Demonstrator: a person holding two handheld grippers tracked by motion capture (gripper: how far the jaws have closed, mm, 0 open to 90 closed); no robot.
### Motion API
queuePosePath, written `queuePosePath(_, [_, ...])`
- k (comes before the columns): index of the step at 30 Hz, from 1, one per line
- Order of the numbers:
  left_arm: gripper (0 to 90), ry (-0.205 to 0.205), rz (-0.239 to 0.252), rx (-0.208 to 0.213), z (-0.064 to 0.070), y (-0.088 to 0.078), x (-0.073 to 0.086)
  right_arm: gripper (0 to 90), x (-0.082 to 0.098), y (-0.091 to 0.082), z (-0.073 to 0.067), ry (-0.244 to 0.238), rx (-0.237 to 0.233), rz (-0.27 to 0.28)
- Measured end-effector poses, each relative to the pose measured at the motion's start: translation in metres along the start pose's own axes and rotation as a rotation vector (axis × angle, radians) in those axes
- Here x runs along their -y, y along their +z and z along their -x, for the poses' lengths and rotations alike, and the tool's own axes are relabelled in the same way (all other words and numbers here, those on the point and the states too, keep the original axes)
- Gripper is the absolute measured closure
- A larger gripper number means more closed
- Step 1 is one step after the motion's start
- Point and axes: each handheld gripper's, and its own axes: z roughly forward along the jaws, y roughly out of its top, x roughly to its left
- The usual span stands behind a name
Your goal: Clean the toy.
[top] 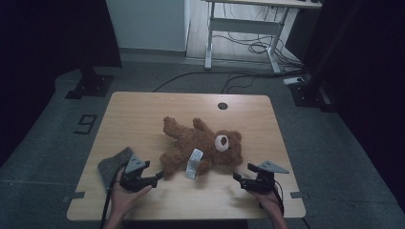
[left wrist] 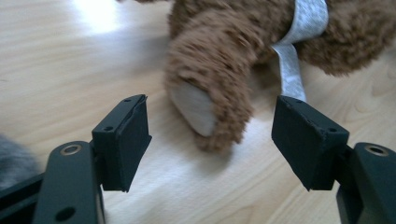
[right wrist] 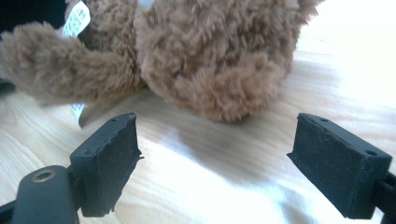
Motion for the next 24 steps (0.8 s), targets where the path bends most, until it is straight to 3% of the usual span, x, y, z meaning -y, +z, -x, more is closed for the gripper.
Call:
queuePosePath(4, [27.9, 0.021, -0.041, 0.029, 0.010, 0.011, 0.008, 16.8, 0.007, -0.007, -0.003, -0.022, 0.003, -0.005])
queuePosePath(9, [28.1, 0.033, -0.080, 0.032, 0.015, 0.019, 0.019, 16.9, 0.009, -0.009, -0.007, -0.031, 0.002, -0.016])
queuePosePath(16, [28.3, 0.041, -0.073, 0.035, 0.019, 0.019, 0.018, 16.9, 0.012, 0.000, -0.011, -0.049, -0.024, -0.061])
queuePosePath(24, [29.0, 0.043, -0.074, 0.018, 0.018, 0.017, 0.018, 16.7, 0.010, -0.005, -0.008, -0.044, -0.007, -0.038])
